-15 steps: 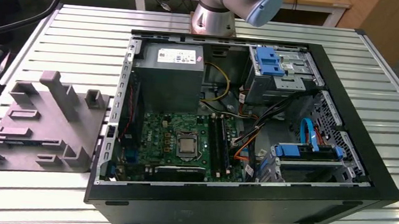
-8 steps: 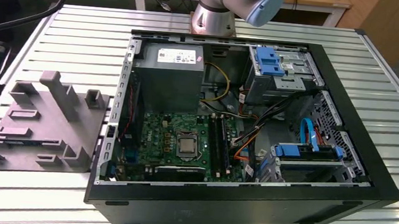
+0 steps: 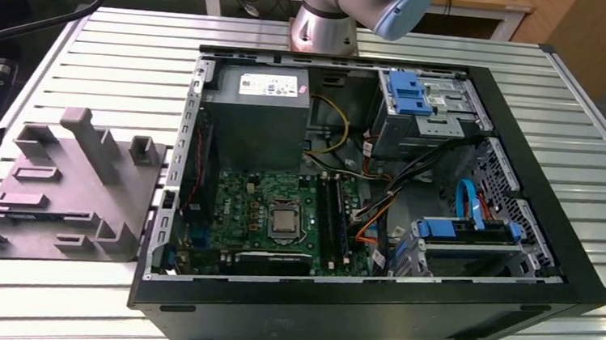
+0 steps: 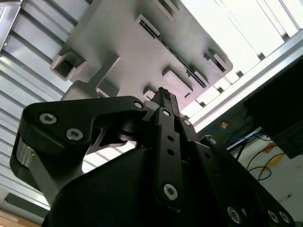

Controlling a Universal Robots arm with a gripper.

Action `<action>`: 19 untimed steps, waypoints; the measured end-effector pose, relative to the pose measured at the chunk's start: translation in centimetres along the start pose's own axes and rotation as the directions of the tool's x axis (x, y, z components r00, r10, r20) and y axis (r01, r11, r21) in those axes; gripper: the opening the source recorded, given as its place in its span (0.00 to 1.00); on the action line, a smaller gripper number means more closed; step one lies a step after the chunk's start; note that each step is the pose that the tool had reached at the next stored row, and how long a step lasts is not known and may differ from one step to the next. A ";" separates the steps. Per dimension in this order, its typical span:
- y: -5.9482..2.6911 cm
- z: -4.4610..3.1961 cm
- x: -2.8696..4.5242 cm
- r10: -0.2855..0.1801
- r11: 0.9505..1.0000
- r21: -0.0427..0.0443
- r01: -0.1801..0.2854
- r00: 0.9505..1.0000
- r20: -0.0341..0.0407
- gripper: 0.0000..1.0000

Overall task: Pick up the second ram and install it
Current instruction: 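Pick up the second ram and move it above second insertion slot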

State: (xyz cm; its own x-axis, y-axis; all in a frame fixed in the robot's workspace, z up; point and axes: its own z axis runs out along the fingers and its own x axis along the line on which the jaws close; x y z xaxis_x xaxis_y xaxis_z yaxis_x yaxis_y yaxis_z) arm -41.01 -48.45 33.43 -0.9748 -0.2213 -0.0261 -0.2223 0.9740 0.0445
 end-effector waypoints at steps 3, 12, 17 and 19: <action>0.00 0.04 0.00 -0.054 0.999 -0.002 0.054 0.999 -0.002 0.10; -0.01 0.13 0.00 -0.217 0.976 -0.007 0.216 0.976 -0.009 0.10; -0.01 0.19 0.00 -0.303 0.953 -0.010 0.303 0.953 -0.012 0.10; -0.01 0.21 0.00 -0.338 0.941 -0.011 0.338 0.941 -0.013 0.10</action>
State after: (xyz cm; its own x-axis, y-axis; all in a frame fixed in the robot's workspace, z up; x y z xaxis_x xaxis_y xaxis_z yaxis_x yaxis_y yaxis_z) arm -41.01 -48.45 33.22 -0.8423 -0.5384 -0.0261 -0.5391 0.8411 0.0444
